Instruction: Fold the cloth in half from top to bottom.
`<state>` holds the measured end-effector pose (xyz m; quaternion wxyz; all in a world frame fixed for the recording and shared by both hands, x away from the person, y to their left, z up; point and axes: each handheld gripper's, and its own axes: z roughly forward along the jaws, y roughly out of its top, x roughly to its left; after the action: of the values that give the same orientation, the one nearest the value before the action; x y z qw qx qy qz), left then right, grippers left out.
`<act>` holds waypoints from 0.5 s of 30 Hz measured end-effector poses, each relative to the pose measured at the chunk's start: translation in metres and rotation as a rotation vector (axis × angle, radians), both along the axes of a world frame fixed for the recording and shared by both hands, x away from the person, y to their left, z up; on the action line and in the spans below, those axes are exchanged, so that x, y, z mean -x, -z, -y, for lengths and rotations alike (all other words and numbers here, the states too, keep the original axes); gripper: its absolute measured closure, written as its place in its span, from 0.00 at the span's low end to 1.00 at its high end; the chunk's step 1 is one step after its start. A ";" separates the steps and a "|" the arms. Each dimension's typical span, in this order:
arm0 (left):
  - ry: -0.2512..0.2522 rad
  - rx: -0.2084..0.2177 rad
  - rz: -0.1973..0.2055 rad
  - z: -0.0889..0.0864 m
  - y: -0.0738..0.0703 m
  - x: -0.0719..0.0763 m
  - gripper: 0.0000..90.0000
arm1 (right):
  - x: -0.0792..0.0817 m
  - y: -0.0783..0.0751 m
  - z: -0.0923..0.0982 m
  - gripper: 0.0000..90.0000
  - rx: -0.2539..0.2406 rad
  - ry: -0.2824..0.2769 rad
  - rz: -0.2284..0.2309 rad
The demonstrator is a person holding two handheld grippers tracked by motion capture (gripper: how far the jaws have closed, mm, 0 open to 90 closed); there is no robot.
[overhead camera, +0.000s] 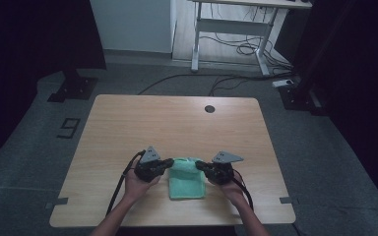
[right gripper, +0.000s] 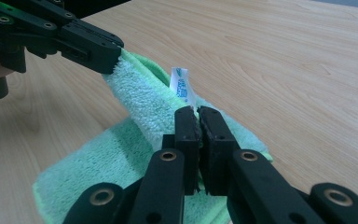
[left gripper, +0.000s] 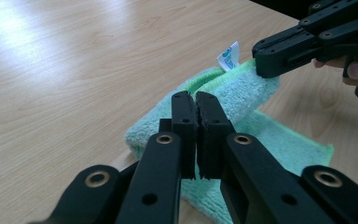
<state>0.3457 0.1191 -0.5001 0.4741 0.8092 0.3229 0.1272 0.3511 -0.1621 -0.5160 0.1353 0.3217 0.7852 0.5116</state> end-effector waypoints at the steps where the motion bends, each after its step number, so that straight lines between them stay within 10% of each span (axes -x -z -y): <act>1: 0.004 -0.002 0.002 0.000 0.000 0.002 0.97 | 0.002 0.000 0.000 0.95 0.000 0.000 0.000; 15: 0.019 0.003 -0.005 0.002 0.005 0.014 0.97 | 0.015 0.003 0.006 0.95 -0.019 -0.013 -0.005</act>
<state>0.3313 0.1173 -0.5047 0.4758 0.8118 0.3165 0.1199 0.3366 -0.1680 -0.5193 0.1270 0.3193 0.7828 0.5189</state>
